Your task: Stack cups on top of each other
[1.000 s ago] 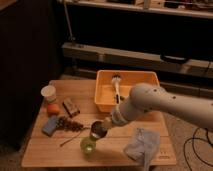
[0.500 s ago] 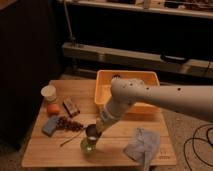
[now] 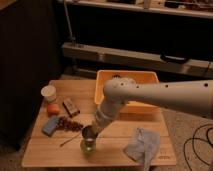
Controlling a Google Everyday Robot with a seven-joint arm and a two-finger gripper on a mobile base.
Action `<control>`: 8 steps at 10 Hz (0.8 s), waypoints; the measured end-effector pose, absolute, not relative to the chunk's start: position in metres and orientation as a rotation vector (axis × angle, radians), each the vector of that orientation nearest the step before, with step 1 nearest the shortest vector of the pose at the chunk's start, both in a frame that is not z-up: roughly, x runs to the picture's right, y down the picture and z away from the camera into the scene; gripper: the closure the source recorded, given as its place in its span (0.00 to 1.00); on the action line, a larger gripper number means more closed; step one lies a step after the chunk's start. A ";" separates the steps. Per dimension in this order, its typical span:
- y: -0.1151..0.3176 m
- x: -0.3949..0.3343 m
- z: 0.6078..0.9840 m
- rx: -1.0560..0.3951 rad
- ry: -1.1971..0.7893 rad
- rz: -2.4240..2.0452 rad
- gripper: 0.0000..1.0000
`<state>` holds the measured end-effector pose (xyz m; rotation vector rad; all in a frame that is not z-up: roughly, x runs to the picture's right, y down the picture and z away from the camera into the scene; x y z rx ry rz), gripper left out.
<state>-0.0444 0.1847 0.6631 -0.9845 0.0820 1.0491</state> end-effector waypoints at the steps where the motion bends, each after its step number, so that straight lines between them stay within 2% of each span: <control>1: 0.186 -0.046 0.664 -0.992 0.087 1.047 1.00; 8: 0.202 -0.062 0.674 -1.024 0.068 1.029 1.00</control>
